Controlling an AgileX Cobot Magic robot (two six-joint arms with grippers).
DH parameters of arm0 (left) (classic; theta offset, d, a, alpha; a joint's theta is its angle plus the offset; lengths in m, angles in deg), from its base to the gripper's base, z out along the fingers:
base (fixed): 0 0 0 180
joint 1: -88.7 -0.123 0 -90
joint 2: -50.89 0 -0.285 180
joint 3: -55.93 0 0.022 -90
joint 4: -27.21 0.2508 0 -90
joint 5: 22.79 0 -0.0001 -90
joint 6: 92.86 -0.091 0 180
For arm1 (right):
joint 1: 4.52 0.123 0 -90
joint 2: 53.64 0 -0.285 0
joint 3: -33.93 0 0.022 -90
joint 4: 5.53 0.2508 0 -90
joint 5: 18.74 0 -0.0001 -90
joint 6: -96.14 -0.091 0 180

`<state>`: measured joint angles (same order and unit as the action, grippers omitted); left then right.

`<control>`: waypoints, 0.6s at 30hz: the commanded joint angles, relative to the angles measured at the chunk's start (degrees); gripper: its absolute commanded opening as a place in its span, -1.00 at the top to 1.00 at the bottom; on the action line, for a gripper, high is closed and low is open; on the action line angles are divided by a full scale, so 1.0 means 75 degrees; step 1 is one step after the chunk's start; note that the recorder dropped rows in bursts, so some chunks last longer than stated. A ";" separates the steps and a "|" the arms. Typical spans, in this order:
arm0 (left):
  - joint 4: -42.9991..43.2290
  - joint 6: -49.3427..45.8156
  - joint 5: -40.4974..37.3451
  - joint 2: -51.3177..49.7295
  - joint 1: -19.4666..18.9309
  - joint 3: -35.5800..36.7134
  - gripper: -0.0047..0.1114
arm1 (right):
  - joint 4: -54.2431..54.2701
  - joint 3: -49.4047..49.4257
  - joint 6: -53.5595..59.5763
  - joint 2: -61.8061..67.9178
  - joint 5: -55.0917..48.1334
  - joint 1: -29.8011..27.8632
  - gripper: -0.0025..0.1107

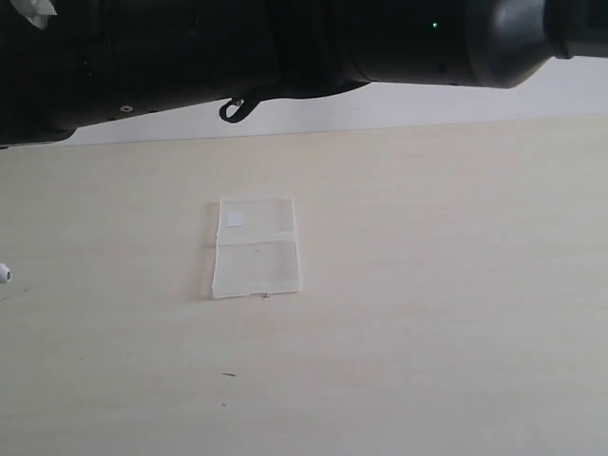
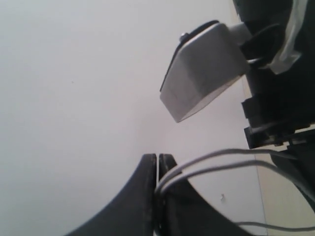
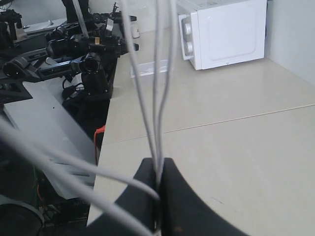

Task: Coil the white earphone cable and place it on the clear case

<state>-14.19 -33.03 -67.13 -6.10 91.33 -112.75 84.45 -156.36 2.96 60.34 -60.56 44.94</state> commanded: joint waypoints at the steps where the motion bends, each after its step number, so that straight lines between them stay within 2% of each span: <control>1: -0.0163 0.0019 0.0223 0.0072 0.0045 -0.0055 0.92 | 0.0030 -0.0054 0.0027 0.0007 -0.0033 0.0026 0.67; 2: -0.0163 0.0019 0.0223 0.0072 0.0045 -0.0055 0.92 | 0.0030 -0.0054 0.0019 0.0071 -0.0063 0.0026 0.54; 5: -0.0163 0.0019 0.0223 0.0072 0.0045 -0.0055 0.92 | 0.0153 -0.0054 0.0019 0.0168 -0.0122 0.0026 0.42; 11: -0.0163 0.0019 0.0223 0.0072 0.0045 -0.0055 0.92 | 0.0372 -0.0054 0.0082 0.0201 -0.0089 0.0026 0.55; 18: -0.0163 0.0019 0.0223 0.0072 0.0045 -0.0055 0.92 | 0.0408 -0.0054 0.0208 0.0201 -0.0060 0.0026 0.56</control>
<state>-14.46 -33.03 -66.15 -5.89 91.33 -112.75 86.85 -156.36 3.75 61.82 -61.03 44.94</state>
